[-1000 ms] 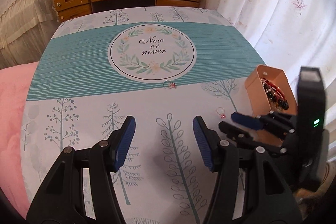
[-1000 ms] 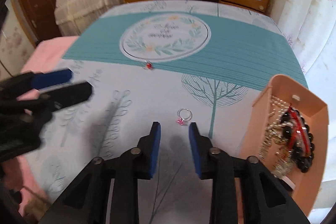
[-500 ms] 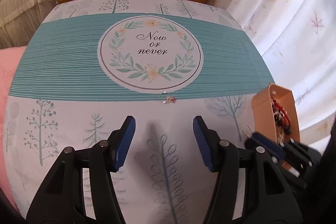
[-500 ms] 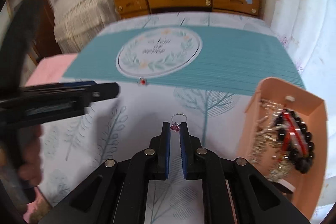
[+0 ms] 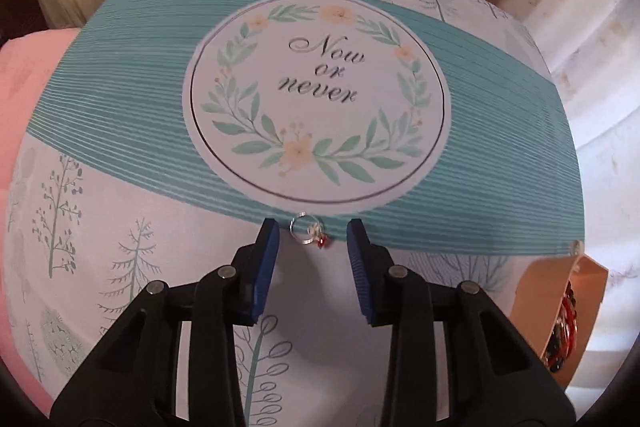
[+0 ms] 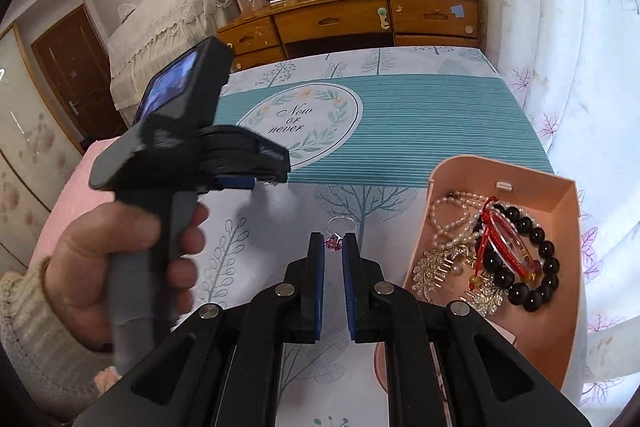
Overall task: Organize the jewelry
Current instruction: 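Grasp the small silver earring with the left tool while the right tool holds the ring, then carry the ring and earring into the peach tray and open both tools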
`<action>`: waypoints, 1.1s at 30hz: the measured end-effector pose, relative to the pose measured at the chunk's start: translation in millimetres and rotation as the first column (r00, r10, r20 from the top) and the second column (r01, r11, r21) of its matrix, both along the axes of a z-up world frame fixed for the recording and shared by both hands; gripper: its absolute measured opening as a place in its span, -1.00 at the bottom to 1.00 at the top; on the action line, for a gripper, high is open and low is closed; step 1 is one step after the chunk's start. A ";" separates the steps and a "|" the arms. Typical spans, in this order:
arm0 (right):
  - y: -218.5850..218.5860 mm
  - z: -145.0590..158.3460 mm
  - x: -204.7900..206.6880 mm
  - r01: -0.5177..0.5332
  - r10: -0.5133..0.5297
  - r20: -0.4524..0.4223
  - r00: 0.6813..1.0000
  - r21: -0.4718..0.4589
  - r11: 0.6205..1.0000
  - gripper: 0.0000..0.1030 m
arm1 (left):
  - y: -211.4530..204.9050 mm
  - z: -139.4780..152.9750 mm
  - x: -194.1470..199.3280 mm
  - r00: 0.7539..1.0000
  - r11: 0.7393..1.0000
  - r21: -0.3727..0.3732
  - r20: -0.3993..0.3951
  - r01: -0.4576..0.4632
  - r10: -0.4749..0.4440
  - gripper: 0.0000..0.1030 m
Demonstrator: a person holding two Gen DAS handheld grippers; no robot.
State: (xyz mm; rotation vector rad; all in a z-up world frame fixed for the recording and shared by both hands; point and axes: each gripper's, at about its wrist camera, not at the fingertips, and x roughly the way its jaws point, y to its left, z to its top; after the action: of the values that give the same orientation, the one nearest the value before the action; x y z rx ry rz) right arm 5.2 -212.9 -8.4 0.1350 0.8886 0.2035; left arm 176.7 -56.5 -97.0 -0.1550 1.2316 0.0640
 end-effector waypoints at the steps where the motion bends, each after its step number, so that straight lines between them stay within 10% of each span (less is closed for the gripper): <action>1: -0.4 0.6 -2.3 -0.001 0.001 -0.003 1.000 0.002 1.000 -0.83 | -2.5 -0.6 1.9 1.000 1.000 0.015 -0.002 -0.004 0.004 -0.41; 12: -7.8 10.7 -12.7 0.007 -0.007 0.002 1.000 0.022 1.000 -0.83 | -0.3 -0.5 6.2 0.999 0.999 0.028 -0.026 0.031 -0.030 -0.88; 33: 1.6 20.5 -32.1 -0.022 0.023 0.015 1.000 -0.029 0.999 -0.83 | -10.6 46.0 -87.1 0.956 0.959 0.047 0.089 0.278 -0.281 -0.88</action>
State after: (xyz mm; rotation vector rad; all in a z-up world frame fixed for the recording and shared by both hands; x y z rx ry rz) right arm -26.9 -211.3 12.1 0.0969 0.8780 0.2125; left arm 89.7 -67.2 -51.0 0.0471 1.1463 -0.1671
